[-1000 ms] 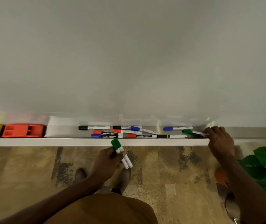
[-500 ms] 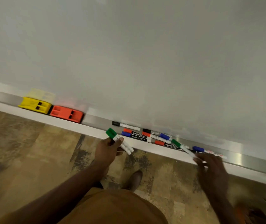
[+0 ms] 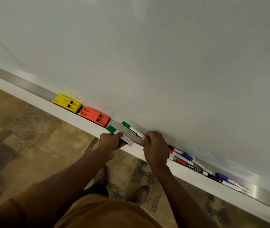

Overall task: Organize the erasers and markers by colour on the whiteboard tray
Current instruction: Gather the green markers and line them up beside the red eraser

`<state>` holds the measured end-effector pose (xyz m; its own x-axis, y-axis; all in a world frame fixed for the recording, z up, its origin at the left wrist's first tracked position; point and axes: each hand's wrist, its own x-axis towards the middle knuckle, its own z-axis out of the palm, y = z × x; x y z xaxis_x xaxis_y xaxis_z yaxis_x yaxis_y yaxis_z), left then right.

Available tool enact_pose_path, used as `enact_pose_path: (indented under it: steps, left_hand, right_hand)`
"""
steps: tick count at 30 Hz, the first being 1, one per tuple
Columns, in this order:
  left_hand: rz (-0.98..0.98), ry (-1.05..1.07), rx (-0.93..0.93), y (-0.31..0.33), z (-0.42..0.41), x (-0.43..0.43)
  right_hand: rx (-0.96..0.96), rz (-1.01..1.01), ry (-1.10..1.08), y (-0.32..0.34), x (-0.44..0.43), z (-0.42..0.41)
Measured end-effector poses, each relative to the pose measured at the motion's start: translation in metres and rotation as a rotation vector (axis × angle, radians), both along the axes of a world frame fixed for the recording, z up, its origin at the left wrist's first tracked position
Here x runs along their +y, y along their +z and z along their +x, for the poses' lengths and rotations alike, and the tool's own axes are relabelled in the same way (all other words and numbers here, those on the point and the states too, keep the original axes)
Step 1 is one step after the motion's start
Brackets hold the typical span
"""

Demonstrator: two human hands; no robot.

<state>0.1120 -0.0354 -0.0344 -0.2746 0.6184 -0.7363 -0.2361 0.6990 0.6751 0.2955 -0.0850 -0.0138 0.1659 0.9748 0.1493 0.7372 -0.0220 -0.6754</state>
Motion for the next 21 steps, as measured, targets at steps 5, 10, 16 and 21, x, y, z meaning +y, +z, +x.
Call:
enact_pose_path:
  steps: [5,10,16,21]
  left_hand:
    - [0.004,-0.019,0.002,0.002,-0.013,0.003]
    - [-0.001,-0.052,-0.012,-0.001,-0.026,0.004]
    - [-0.012,-0.072,-0.063,-0.002,-0.025,0.008]
    - [-0.034,-0.071,-0.098,0.0,-0.013,0.009]
  right_hand:
    - [0.012,-0.096,-0.02,-0.023,0.02,-0.027]
    - [-0.041,-0.146,0.006,-0.039,0.023,-0.051]
    - [-0.157,-0.148,-0.106,-0.034,0.021,-0.056]
    - [-0.27,-0.151,-0.129,-0.032,0.012,-0.041]
